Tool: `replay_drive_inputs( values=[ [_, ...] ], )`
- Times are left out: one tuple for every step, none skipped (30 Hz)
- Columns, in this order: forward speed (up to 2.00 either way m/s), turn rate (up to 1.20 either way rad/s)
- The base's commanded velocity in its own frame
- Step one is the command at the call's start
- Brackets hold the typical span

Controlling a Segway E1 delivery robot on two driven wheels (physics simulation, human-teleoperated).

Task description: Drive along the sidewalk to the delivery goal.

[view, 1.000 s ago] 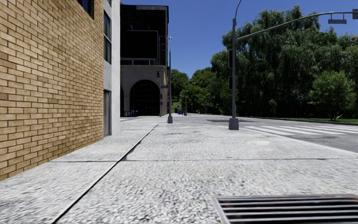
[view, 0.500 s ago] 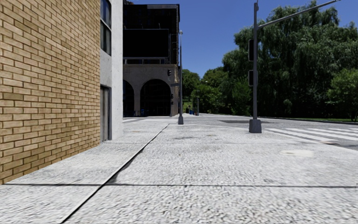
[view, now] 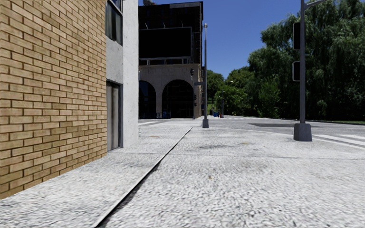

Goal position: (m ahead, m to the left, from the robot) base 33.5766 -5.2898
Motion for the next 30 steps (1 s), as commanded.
replay_drive_inputs(
  values=[
    [2.00,0.00],
    [2.00,0.00],
    [2.00,0.00],
    [2.00,0.00],
    [2.00,0.00],
    [2.00,0.00],
    [2.00,0.00],
    [2.00,0.00],
    [2.00,0.00],
    [2.00,0.00],
    [2.00,0.00],
    [2.00,0.00],
    [2.00,0.00],
    [2.00,0.00],
    [2.00,0.00],
    [2.00,0.00],
    [2.00,0.00],
    [2.00,0.00],
    [2.00,0.00],
    [2.00,0.00],
    [2.00,0.00],
    [2.00,0.00],
    [2.00,0.00],
    [2.00,0.00],
    [2.00,0.00],
    [2.00,0.00],
    [2.00,0.00],
    [2.00,0.00],
    [2.00,0.00],
    [2.00,0.00]
  ],
)
